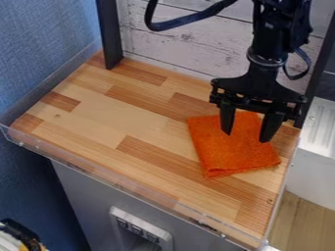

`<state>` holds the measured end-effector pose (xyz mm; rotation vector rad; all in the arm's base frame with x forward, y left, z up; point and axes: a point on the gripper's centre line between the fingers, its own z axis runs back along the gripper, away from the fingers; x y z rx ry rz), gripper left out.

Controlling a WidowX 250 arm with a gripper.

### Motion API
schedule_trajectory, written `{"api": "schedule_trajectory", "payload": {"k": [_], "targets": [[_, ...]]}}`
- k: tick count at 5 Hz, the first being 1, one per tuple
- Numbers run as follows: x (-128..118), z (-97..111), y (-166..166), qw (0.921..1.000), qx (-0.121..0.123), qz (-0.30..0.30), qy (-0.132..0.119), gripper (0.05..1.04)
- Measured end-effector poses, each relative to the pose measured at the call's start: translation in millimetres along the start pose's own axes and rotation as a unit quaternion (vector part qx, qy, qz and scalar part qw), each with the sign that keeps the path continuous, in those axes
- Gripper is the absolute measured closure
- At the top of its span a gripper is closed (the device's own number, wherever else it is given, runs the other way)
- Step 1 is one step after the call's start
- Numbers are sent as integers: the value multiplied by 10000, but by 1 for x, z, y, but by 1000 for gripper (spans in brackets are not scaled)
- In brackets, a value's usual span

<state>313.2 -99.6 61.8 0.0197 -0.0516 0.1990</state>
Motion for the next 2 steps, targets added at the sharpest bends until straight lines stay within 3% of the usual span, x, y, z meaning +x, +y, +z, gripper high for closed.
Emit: {"api": "schedule_trajectory", "payload": {"k": [1,2], "targets": [[-1,-2,-2,10000,-90,5,-8,707],[-3,-18,-4,9998,-72,-12,177,924]]}}
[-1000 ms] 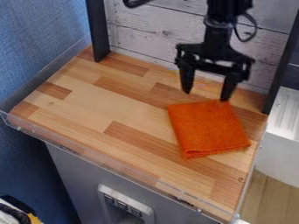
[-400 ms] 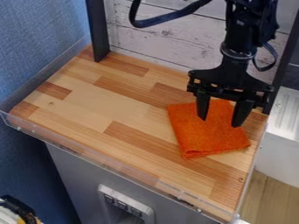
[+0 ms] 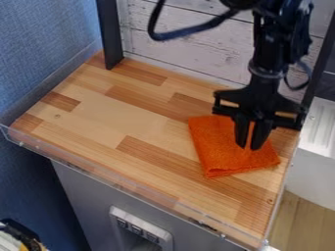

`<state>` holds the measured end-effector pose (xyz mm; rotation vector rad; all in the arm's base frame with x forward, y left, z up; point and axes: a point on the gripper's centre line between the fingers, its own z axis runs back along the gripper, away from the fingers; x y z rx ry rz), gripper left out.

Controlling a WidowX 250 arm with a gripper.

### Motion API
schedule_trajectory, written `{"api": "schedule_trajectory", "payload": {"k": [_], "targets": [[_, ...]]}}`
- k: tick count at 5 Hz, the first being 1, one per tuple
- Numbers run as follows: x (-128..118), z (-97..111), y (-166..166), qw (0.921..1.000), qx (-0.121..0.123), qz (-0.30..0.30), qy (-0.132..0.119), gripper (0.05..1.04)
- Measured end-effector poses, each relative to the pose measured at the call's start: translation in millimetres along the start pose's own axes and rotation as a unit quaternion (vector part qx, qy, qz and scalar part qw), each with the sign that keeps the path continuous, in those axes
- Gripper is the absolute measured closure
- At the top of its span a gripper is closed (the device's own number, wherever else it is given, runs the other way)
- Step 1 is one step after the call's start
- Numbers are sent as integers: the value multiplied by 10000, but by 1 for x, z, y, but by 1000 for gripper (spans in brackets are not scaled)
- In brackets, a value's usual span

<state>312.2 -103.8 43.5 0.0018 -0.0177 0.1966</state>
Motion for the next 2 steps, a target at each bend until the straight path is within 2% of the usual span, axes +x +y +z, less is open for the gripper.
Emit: {"api": "schedule_trajectory", "payload": {"k": [1,2], "targets": [[0,-12,-1,9999,-22,32,101,1018],[-2,-21,-2,9998,-22,-5,189,1025]]}}
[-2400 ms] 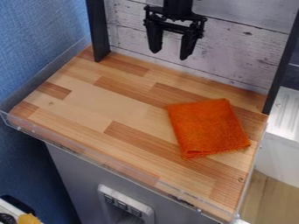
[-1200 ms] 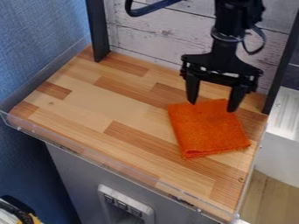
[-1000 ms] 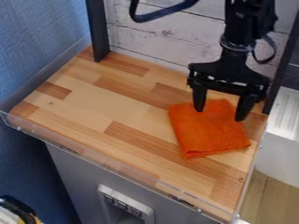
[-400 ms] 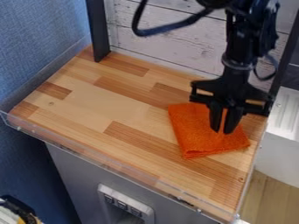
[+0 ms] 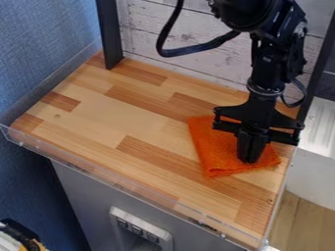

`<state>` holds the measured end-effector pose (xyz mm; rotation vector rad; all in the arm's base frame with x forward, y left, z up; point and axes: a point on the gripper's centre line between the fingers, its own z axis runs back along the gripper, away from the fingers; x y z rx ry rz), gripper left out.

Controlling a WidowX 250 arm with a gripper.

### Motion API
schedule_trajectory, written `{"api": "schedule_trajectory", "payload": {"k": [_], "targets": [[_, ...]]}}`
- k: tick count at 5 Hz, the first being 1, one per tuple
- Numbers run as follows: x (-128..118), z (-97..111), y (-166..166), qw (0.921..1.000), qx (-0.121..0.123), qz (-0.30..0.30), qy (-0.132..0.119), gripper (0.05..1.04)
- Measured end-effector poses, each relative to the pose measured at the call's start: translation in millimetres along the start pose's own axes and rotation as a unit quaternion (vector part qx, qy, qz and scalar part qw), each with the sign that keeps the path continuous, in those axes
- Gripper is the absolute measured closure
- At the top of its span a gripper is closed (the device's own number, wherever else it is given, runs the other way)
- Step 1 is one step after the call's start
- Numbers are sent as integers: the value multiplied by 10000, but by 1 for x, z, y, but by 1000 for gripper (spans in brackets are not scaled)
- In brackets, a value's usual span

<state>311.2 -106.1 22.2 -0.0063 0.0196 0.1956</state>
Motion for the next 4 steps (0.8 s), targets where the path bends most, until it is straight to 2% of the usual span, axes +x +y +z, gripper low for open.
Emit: {"api": "schedule_trajectory", "payload": {"k": [2,4], "targets": [[2,-10,-1,10000,-1,66,-17,1025],[2,-10,0,9997,21,-250,-2,1025]]}}
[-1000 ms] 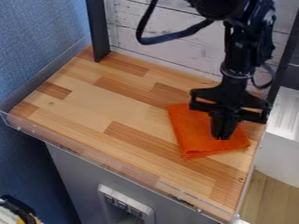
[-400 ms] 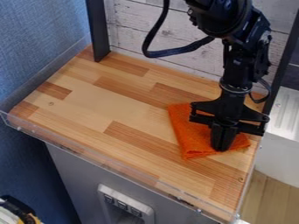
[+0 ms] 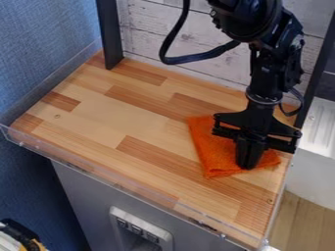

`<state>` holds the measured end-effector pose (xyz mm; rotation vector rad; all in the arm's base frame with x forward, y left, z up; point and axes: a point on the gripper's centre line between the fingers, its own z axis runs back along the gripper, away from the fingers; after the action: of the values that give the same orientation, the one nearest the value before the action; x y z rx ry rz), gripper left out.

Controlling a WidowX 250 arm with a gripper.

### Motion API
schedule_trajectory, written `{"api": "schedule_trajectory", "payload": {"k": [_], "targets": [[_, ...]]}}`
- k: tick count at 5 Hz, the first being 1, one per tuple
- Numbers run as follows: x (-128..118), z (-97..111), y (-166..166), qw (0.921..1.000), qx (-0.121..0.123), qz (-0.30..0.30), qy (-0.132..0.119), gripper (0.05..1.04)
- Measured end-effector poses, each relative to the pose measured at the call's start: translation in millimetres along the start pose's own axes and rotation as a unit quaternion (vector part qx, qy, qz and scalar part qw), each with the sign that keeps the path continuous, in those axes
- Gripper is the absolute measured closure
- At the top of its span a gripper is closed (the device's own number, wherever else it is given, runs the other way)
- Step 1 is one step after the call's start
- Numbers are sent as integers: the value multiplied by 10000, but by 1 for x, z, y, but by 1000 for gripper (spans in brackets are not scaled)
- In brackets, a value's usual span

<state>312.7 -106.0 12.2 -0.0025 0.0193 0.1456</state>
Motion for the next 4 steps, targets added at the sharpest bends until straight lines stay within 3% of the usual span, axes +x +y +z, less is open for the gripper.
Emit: {"api": "schedule_trajectory", "payload": {"k": [3,4], "targets": [[18,13,8,9988,-21,-477,-125,1000],[18,14,16,9982,28,-596,-13,847]]}}
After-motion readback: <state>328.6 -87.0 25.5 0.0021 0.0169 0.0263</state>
